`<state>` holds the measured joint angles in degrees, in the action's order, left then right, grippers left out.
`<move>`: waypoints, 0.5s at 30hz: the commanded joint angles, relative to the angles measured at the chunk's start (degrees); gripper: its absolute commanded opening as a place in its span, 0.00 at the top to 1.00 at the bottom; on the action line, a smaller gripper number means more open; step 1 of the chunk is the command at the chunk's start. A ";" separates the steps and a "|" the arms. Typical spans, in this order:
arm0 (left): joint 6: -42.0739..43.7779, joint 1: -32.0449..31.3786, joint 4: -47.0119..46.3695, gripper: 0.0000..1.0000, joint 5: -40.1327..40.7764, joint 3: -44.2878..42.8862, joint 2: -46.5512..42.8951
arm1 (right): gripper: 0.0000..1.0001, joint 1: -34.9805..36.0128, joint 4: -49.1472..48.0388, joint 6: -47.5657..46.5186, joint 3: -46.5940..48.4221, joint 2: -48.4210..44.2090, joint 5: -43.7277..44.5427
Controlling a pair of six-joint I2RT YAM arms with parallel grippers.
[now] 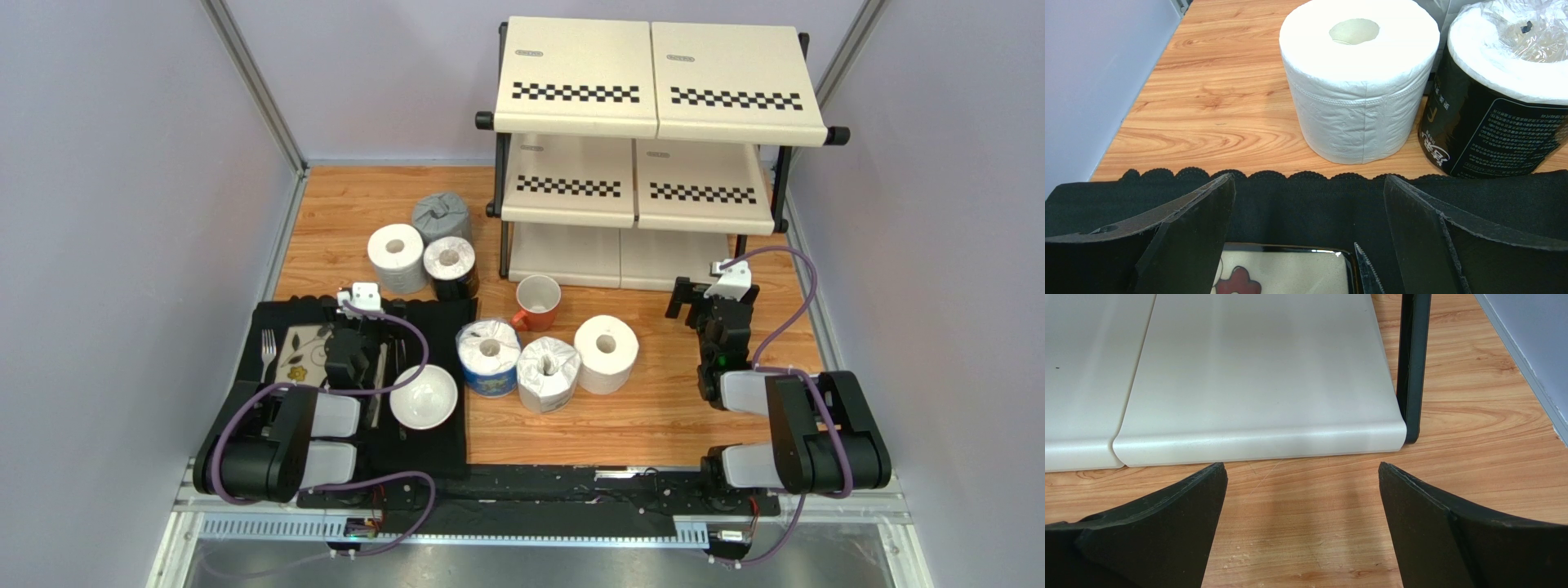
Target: Place and organize the paper towels onto the shelf
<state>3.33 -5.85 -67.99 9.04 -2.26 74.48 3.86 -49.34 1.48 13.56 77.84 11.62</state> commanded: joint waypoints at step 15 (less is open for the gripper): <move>-2.19 0.31 6.43 0.01 3.00 15.19 -15.11 | 0.01 -0.08 26.67 10.28 10.61 -25.10 -6.61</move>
<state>2.81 -5.85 -65.98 11.03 -2.26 69.14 3.88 -28.03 3.66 24.08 58.35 6.81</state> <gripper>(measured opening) 0.990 0.993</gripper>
